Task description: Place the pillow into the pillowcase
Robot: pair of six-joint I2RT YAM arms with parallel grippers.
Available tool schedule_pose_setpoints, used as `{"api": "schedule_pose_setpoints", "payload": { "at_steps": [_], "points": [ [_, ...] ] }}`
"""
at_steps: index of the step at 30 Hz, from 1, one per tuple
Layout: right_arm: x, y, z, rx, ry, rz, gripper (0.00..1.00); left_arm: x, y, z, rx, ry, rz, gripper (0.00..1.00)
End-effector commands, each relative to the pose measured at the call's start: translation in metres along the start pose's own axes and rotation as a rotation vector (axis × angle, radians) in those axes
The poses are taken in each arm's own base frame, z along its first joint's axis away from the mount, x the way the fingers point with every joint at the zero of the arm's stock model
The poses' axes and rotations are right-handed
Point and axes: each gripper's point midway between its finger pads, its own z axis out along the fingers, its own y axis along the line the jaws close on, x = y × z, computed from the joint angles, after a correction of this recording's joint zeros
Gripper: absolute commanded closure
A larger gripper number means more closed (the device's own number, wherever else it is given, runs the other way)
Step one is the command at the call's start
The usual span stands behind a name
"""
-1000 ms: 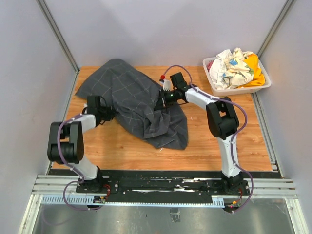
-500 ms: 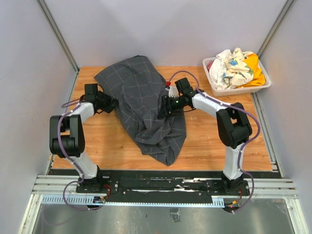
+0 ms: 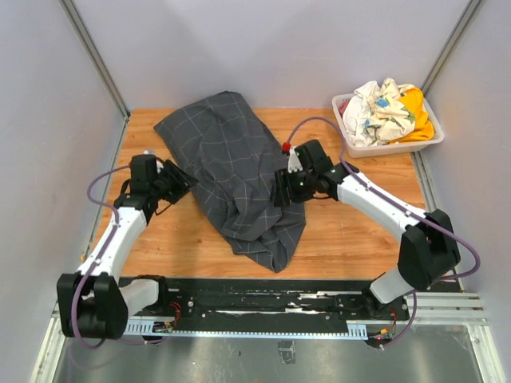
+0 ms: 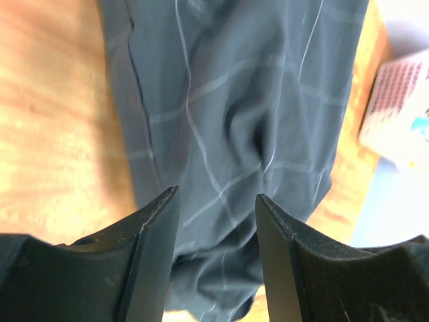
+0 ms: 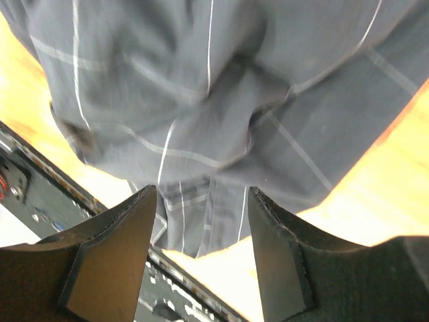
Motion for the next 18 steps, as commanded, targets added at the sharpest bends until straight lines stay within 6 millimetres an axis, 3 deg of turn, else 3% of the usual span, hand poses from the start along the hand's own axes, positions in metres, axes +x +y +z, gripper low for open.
{"api": "schedule_pose_setpoints", "payload": {
  "at_steps": [1,4,10,18],
  "points": [
    [0.059,-0.01,-0.01,0.125,0.115,-0.046,0.43,0.05,0.021,-0.019,-0.028,0.089,0.113,0.46],
    [0.085,-0.008,-0.013,0.142,0.143,-0.066,0.43,0.076,0.021,-0.029,0.005,0.122,0.166,0.45],
    [0.121,-0.008,0.004,0.225,0.247,-0.129,0.46,0.13,0.034,-0.032,0.016,0.235,0.264,0.44],
    [0.124,-0.012,0.032,0.268,0.279,-0.122,0.47,0.17,0.035,-0.024,0.029,0.287,0.381,0.43]
  ]
}}
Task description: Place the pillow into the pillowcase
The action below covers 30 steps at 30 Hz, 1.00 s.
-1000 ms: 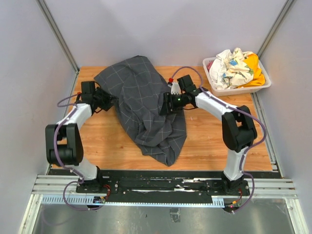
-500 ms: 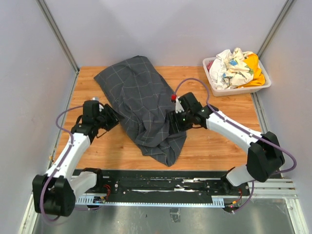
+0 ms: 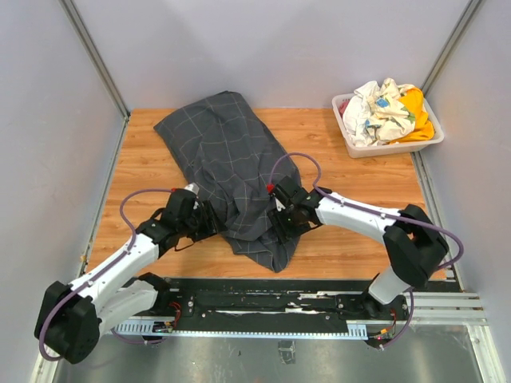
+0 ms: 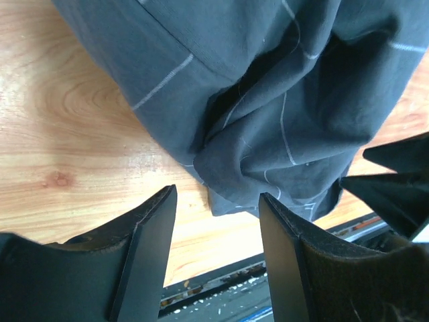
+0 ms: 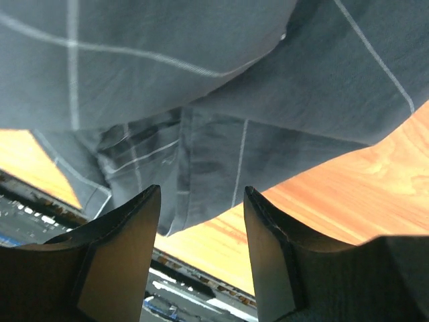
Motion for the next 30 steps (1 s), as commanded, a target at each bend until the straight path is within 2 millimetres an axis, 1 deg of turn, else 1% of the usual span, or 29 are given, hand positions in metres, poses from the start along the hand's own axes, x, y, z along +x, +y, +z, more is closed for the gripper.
{"api": "schedule_pose_setpoints", "payload": {
  "at_steps": [1,3,6,9,11,12,14,16,20,22,23,27,29,30],
  "points": [
    [-0.009,-0.005,0.011,0.061,-0.002,0.015,0.47,0.003,-0.011,0.011,0.016,-0.033,0.067,0.43],
    [-0.012,-0.006,0.016,0.072,0.003,0.014,0.49,0.004,-0.015,0.016,0.012,-0.04,0.079,0.41],
    [-0.017,-0.005,0.022,0.081,0.011,0.007,0.5,0.007,-0.017,0.03,0.004,-0.027,0.088,0.4],
    [-0.025,-0.003,0.022,0.087,-0.001,0.002,0.51,0.008,-0.023,0.04,0.007,-0.021,0.098,0.4],
    [-0.029,-0.003,0.022,0.096,-0.007,-0.001,0.51,0.003,-0.03,0.043,0.015,-0.036,0.099,0.4],
    [-0.031,-0.001,0.021,0.093,-0.012,-0.004,0.53,-0.001,-0.033,0.043,0.019,-0.048,0.102,0.4],
    [-0.034,0.001,0.023,0.087,-0.014,-0.007,0.55,-0.007,-0.036,0.046,0.017,-0.069,0.111,0.4],
    [-0.03,0.001,0.029,0.086,0.005,-0.007,0.58,-0.008,-0.034,0.051,0.009,-0.075,0.117,0.42],
    [-0.019,0.001,0.04,0.094,0.045,-0.012,0.58,-0.003,-0.034,0.058,0.008,-0.051,0.11,0.55],
    [-0.014,0.0,0.043,0.096,0.053,-0.013,0.58,-0.005,-0.037,0.057,0.018,-0.066,0.105,0.66],
    [-0.011,0.0,0.044,0.096,0.058,-0.01,0.6,-0.007,-0.037,0.056,0.016,-0.075,0.105,0.71],
    [-0.003,-0.003,0.044,0.105,0.063,0.004,0.79,-0.015,-0.045,0.046,0.013,-0.085,0.116,0.98],
    [-0.003,-0.005,0.039,0.116,0.052,0.008,0.9,-0.02,-0.052,0.037,0.029,-0.097,0.116,1.0],
    [-0.003,-0.006,0.034,0.122,0.044,0.007,0.97,-0.023,-0.056,0.032,0.038,-0.105,0.115,1.0]
  ]
}}
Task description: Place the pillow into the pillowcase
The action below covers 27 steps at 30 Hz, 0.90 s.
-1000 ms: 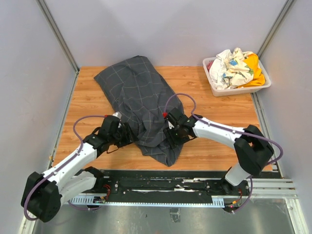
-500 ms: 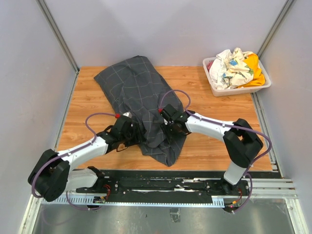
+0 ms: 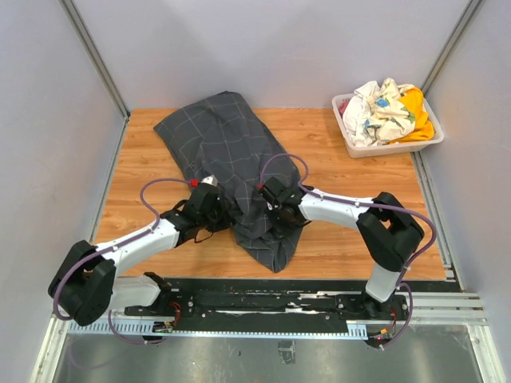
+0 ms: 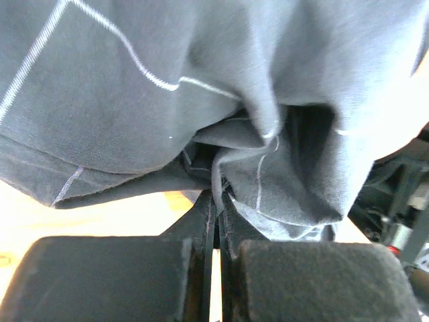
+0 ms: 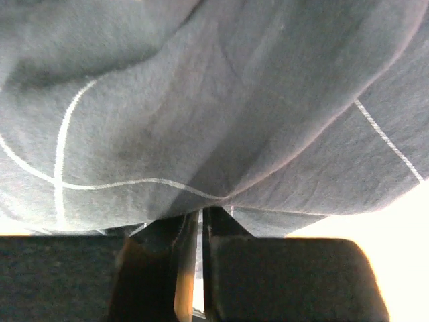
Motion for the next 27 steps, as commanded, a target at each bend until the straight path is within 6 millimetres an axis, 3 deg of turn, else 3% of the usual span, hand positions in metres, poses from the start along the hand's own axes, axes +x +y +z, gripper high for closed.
{"api": "schedule_pose_setpoints", "payload": {
  "at_steps": [1,5,10,14,18,25,27],
  "points": [
    [0.01,-0.006,-0.011,0.041,-0.006,0.009,0.99,-0.029,-0.03,-0.025,0.068,-0.082,0.011,1.0],
    [0.006,-0.016,-0.036,0.082,-0.059,0.018,0.99,-0.036,-0.044,-0.049,0.112,-0.093,0.01,1.0],
    [0.007,-0.043,-0.078,0.203,-0.132,0.065,0.99,-0.04,-0.061,-0.078,0.165,-0.099,0.033,1.0],
    [0.008,-0.069,-0.107,0.284,-0.192,0.131,0.99,-0.032,-0.045,-0.081,0.122,-0.098,0.057,1.0],
    [0.013,-0.099,-0.132,0.368,-0.232,0.205,0.99,-0.013,-0.033,-0.074,0.126,-0.051,0.058,1.0],
    [0.042,-0.149,-0.16,0.516,-0.226,0.374,0.99,0.004,-0.03,-0.07,0.156,-0.009,0.025,0.7],
    [0.054,-0.162,-0.164,0.56,-0.211,0.431,0.99,0.006,-0.026,-0.071,0.138,0.001,0.028,0.66]
  ]
}}
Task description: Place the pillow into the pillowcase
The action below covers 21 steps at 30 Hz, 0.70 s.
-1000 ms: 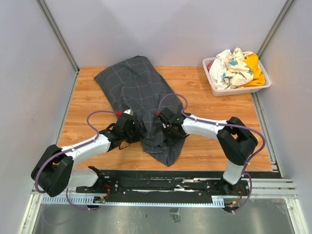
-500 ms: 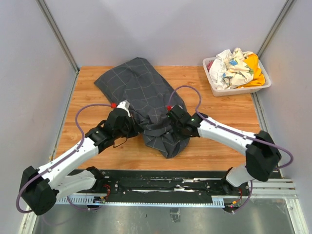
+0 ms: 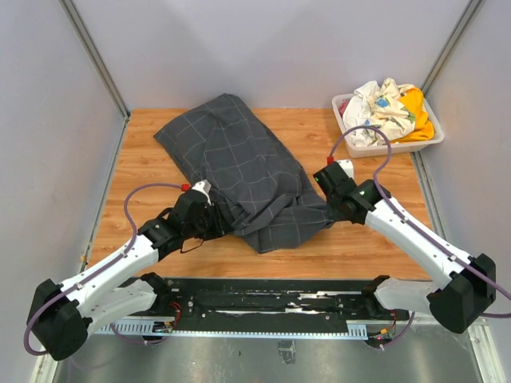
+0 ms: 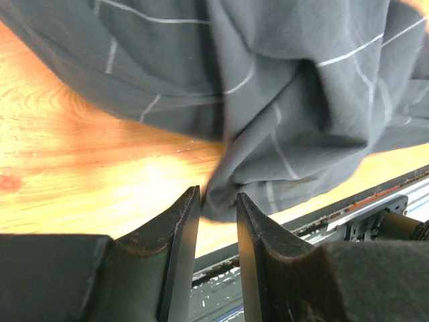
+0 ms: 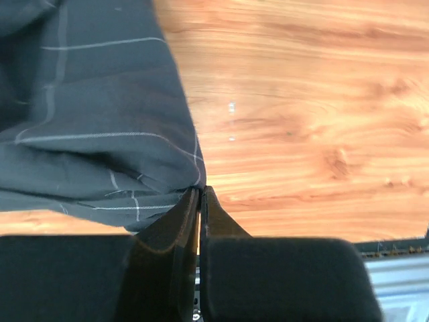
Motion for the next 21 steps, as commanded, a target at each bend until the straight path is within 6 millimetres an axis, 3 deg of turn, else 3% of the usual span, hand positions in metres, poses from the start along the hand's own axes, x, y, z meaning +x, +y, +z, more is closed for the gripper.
{"api": "schedule_pose_setpoints", "payload": {
  "at_steps": [1,4,7,8,9,10,13,21],
  "points": [
    [0.023,-0.055,-0.004,0.199,0.054,0.096,0.99,0.0,-0.006,-0.007,0.029,-0.003,0.006,0.65],
    [0.035,-0.07,-0.002,0.253,0.085,0.144,0.99,0.002,0.002,-0.01,-0.002,-0.008,0.01,0.61],
    [0.039,-0.076,0.0,0.272,0.098,0.175,0.87,-0.004,0.009,-0.013,-0.039,-0.044,0.004,0.59],
    [0.038,-0.075,0.0,0.264,0.1,0.183,0.76,-0.007,0.009,-0.014,-0.048,-0.056,0.003,0.56],
    [0.035,-0.072,-0.002,0.244,0.097,0.186,0.62,-0.01,0.007,-0.015,-0.046,-0.063,0.002,0.54],
    [0.032,-0.067,-0.003,0.214,0.095,0.188,0.56,-0.012,0.006,-0.015,-0.046,-0.067,0.004,0.53],
    [0.02,-0.044,-0.005,0.08,0.076,0.189,0.47,-0.019,0.007,-0.011,-0.071,-0.085,0.002,0.51],
    [0.002,0.0,-0.003,-0.121,0.048,0.13,0.44,-0.04,-0.015,0.02,0.0,-0.16,-0.062,0.46]
  ]
}}
